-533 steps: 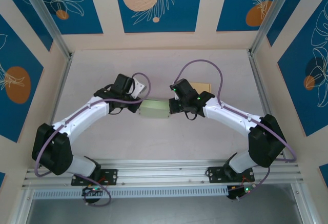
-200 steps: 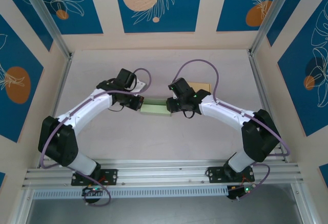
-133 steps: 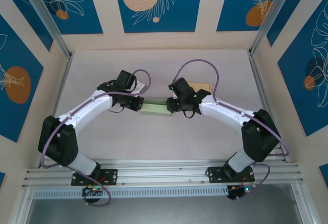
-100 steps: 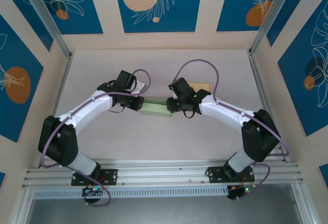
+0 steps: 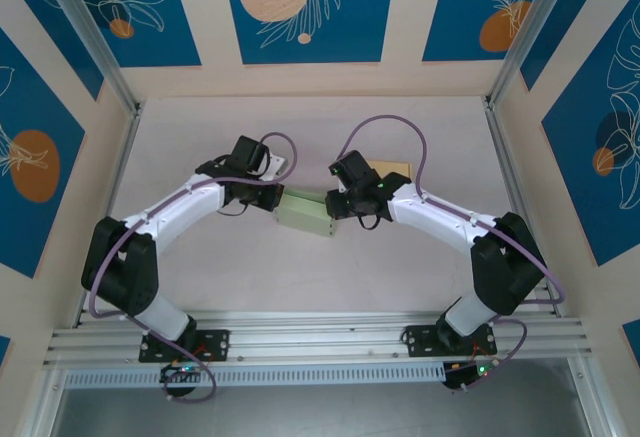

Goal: Fold the paper box

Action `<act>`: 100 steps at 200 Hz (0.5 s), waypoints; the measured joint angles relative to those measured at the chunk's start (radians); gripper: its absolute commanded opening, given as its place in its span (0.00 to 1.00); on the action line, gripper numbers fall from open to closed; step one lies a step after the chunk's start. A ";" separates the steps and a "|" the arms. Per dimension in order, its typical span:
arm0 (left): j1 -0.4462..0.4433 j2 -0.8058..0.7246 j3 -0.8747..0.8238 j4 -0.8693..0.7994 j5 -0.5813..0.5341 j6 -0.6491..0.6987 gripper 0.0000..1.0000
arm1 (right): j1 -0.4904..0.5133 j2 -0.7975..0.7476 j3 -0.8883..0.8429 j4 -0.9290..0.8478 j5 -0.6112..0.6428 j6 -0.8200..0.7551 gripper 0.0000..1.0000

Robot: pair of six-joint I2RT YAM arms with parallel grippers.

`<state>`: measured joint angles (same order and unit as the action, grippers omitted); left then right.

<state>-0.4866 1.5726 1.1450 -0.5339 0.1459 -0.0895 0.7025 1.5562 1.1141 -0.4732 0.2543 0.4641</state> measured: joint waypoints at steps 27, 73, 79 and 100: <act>0.000 0.000 -0.007 0.016 -0.002 -0.012 0.00 | 0.000 0.000 0.010 -0.011 0.000 -0.001 0.40; -0.002 -0.002 -0.026 0.065 -0.020 -0.029 0.00 | 0.000 -0.011 0.026 -0.014 0.000 0.000 0.50; -0.003 -0.003 -0.028 0.070 -0.023 -0.032 0.00 | 0.000 -0.014 0.029 -0.017 0.000 0.000 0.50; -0.005 -0.008 -0.037 0.083 -0.035 -0.036 0.00 | 0.000 -0.023 0.040 -0.026 0.000 0.003 0.42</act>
<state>-0.4911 1.5646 1.1084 -0.4511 0.1104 -0.1257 0.7029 1.5337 1.1538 -0.4992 0.2543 0.4675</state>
